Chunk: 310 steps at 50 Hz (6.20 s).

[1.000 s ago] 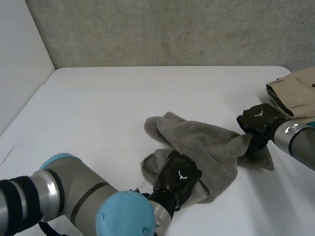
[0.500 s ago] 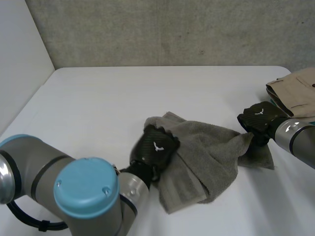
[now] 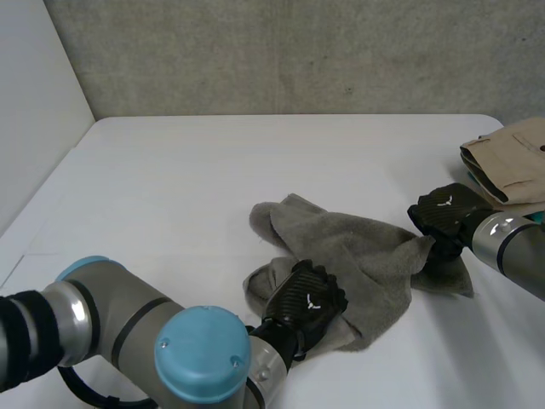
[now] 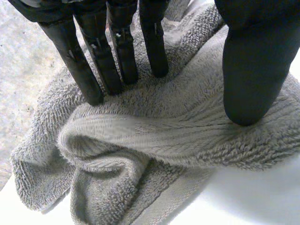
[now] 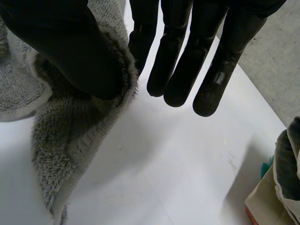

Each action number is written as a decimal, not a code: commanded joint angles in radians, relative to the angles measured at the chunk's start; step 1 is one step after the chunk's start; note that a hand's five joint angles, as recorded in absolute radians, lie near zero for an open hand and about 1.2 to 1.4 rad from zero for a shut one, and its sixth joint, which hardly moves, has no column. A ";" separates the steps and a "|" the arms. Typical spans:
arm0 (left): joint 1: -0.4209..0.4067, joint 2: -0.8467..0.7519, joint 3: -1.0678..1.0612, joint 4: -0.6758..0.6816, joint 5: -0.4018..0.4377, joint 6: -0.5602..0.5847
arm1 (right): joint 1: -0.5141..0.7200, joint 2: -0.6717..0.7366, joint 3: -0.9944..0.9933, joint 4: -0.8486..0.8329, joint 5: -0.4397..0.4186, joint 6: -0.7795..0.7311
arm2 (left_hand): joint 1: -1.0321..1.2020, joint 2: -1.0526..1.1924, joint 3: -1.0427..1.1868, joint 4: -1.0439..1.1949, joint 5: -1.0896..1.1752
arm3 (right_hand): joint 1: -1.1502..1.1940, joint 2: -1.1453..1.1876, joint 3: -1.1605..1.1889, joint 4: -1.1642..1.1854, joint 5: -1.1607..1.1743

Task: Fold the laundry.

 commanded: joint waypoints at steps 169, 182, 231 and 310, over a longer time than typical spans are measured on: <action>0.693 -0.097 0.124 -0.055 0.105 0.126 | 0.130 0.116 0.146 -0.468 0.096 -0.029 | 0.043 0.048 0.056 0.053 0.053 | 0.404 0.224 0.217 0.210 0.238; 0.691 -0.107 0.186 -0.054 0.105 0.054 | 0.130 0.116 0.148 -0.468 0.096 -0.029 | 0.152 0.157 0.165 0.162 0.161 | 0.404 0.224 0.217 0.210 0.238; 0.688 -0.038 0.127 -0.075 0.095 0.008 | -0.098 0.185 -0.018 -0.192 -0.030 0.531 | 0.800 0.805 0.813 0.811 0.810 | -0.487 -0.668 -0.675 -0.681 -0.654; 0.611 -0.223 0.472 -0.140 -0.205 0.000 | 0.100 0.615 -0.582 -0.575 0.152 -0.334 | 0.800 0.805 0.813 0.811 0.810 | 0.404 0.224 0.217 0.210 0.238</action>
